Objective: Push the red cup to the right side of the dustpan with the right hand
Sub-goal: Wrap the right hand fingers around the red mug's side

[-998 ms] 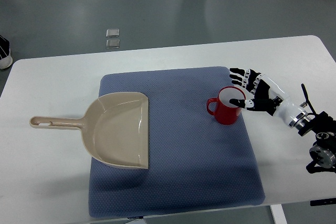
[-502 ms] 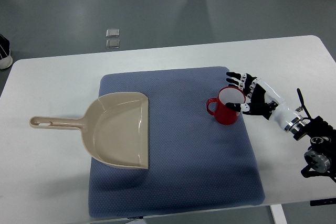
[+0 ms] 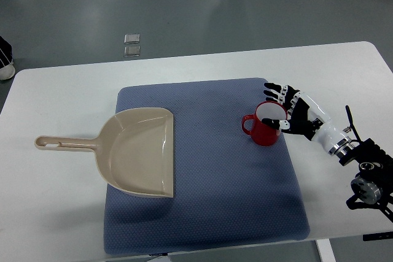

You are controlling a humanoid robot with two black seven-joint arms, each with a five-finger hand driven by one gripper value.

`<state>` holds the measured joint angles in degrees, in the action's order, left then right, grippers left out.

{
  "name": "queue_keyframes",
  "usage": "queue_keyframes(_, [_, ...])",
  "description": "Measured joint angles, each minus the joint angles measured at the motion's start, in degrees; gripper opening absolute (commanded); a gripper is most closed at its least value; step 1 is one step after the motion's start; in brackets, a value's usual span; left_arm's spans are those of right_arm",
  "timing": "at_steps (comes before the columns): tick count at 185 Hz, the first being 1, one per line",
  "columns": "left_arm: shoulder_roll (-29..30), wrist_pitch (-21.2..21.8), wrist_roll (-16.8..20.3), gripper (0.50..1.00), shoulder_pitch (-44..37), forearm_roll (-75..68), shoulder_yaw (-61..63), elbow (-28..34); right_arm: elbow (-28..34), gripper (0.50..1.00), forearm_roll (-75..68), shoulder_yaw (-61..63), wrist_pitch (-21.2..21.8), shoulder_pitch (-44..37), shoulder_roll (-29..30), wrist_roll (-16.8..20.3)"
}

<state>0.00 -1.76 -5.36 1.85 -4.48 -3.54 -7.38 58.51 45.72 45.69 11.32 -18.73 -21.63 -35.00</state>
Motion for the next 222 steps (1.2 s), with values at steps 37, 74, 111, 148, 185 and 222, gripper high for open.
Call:
queue_keyframes(37, [0.00,0.00,0.00,1.000,0.00,0.00,0.00,0.00,0.03,0.928,0.72,0.02,-0.03,0.98,0.33,0.00])
queue_keyframes(74, [0.00,0.00,0.00,1.000,0.00,0.00,0.00,0.00,0.02,0.928,2.00,0.02,-0.70,1.26,0.98,0.00])
queue_keyframes(111, [0.00,0.00,0.00,1.000,0.00,0.00,0.00,0.00,-0.06,0.928,4.06,0.02,-2.20,1.26,0.96,0.00])
queue_keyframes(148, [0.00,0.00,0.00,1.000,0.00,0.00,0.00,0.00,-0.15,0.928,5.89,0.02,-4.38,0.78,0.89,0.00])
queue_keyframes(185, [0.00,0.00,0.00,1.000,0.00,0.00,0.00,0.00,-0.19,0.928,6.19,0.02,-4.78,0.74,0.89,0.00])
queue_keyframes(222, [0.00,0.00,0.00,1.000,0.00,0.00,0.00,0.00,-0.48,0.928,6.55,-0.04,-5.34,0.89,1.14,0.00])
